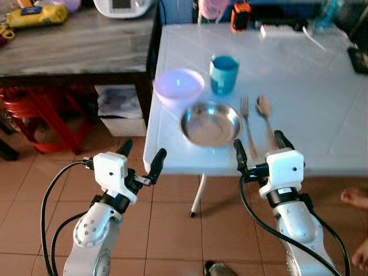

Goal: Setting the table

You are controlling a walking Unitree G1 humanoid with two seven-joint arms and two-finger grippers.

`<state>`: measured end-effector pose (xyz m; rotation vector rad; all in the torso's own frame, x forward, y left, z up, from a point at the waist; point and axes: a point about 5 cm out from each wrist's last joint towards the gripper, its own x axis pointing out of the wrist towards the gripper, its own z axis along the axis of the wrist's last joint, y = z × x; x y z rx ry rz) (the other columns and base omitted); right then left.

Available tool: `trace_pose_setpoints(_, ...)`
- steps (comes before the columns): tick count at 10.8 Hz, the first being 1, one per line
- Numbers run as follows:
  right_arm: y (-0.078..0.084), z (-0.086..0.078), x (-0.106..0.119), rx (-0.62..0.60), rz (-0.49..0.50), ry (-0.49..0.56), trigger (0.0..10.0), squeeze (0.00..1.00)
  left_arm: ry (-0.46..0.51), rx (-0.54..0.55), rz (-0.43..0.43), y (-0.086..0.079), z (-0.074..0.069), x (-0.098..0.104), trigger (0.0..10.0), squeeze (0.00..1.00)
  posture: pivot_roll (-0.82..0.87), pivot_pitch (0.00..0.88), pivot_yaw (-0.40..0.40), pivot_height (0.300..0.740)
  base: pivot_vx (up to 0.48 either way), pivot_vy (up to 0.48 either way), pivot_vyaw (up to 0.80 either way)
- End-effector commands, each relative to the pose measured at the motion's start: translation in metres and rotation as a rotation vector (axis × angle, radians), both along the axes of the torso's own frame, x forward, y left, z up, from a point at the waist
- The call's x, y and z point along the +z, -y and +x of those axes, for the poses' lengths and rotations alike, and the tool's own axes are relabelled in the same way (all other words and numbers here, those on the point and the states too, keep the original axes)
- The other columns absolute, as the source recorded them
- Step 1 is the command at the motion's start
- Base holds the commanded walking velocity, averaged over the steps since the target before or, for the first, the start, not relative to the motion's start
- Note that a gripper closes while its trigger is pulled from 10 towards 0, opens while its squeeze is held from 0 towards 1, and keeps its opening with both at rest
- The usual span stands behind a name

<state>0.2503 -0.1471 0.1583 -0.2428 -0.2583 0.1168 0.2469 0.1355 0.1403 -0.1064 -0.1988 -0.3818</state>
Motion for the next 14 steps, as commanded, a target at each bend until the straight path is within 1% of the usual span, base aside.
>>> trace_pose_setpoints(1, -0.002, -0.002, 0.001, 0.009, 0.004, 0.004, 10.0, 0.0, -0.01, -0.009, 0.005, -0.001, -0.002, -0.003, 10.0, 0.0, -0.09, 0.187, 0.06, 0.74, 0.322, 0.0, 0.0)
trace_pose_setpoints(4, -0.002, -0.001, 0.001, 0.015, 0.001, 0.003, 10.0, 0.0, -0.013, -0.017, 0.008, -0.001, -0.002, -0.005, 10.0, 0.0, -0.09, 0.184, 0.056, 0.74, 0.323, 0.0, 0.0)
trace_pose_setpoints(8, -0.003, -0.002, 0.001, 0.018, -0.005, 0.005, 10.0, 0.0, -0.016, -0.036, 0.009, -0.004, -0.006, -0.006, 10.0, 0.0, -0.09, 0.186, 0.059, 0.74, 0.0, 0.0, 0.0)
trace_pose_setpoints(11, 0.001, -0.004, 0.002, 0.001, -0.011, 0.008, 10.0, 0.0, -0.031, -0.087, 0.03, -0.007, -0.014, -0.008, 10.0, 0.0, -0.09, 0.194, 0.06, 0.74, 0.0, 0.0, 0.0)
trace_pose_setpoints(12, 0.004, -0.005, 0.003, -0.012, -0.013, 0.009, 10.0, 0.0, -0.038, -0.116, 0.038, -0.008, -0.015, -0.008, 10.0, 0.0, -0.1, 0.198, 0.059, 0.74, 0.0, 0.0, 0.0)
trace_pose_setpoints(13, 0.01, -0.007, 0.005, -0.043, -0.023, 0.016, 10.0, 0.0, -0.035, -0.15, 0.056, -0.007, -0.015, -0.008, 10.0, 0.0, -0.11, 0.202, 0.062, 0.74, 0.0, 0.0, 0.0)
trace_pose_setpoints(14, 0.021, -0.012, 0.007, -0.095, -0.03, 0.016, 10.0, 0.0, -0.032, -0.179, 0.079, -0.007, -0.017, -0.008, 10.0, 0.0, -0.11, 0.203, 0.064, 0.74, 0.0, 0.0, 0.0)
